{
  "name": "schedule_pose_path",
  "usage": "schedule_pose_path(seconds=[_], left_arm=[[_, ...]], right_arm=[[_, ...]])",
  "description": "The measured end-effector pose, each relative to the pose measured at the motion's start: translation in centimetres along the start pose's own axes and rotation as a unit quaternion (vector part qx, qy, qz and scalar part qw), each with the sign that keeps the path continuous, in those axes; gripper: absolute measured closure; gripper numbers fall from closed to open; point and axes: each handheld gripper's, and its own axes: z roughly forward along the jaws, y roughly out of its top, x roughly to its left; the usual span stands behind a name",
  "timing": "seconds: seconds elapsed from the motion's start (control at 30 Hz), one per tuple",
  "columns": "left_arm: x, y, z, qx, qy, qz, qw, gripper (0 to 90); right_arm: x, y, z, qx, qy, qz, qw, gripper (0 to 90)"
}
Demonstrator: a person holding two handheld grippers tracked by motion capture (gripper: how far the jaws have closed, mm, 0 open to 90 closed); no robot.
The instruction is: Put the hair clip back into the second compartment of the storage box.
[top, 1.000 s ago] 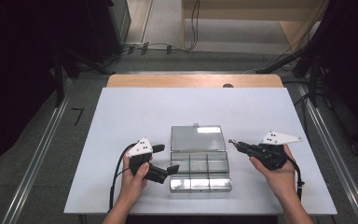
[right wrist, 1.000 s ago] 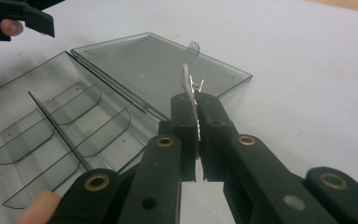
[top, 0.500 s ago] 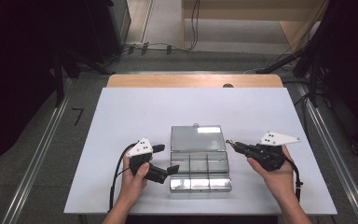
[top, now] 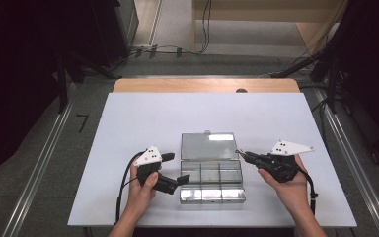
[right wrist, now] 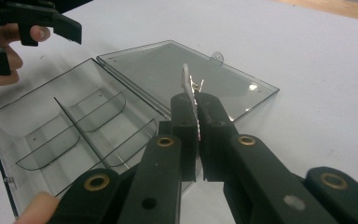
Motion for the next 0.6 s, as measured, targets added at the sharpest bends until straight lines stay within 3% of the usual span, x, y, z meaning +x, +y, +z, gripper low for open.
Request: schedule_pose_path(seconds=[0.6], left_arm=[[0.0,-0.01,0.04,0.002,-0.001,0.001,1.0,0.0]], right_arm=[[0.95,0.19,0.56,0.0,0.012,0.0,0.9999,83.9]])
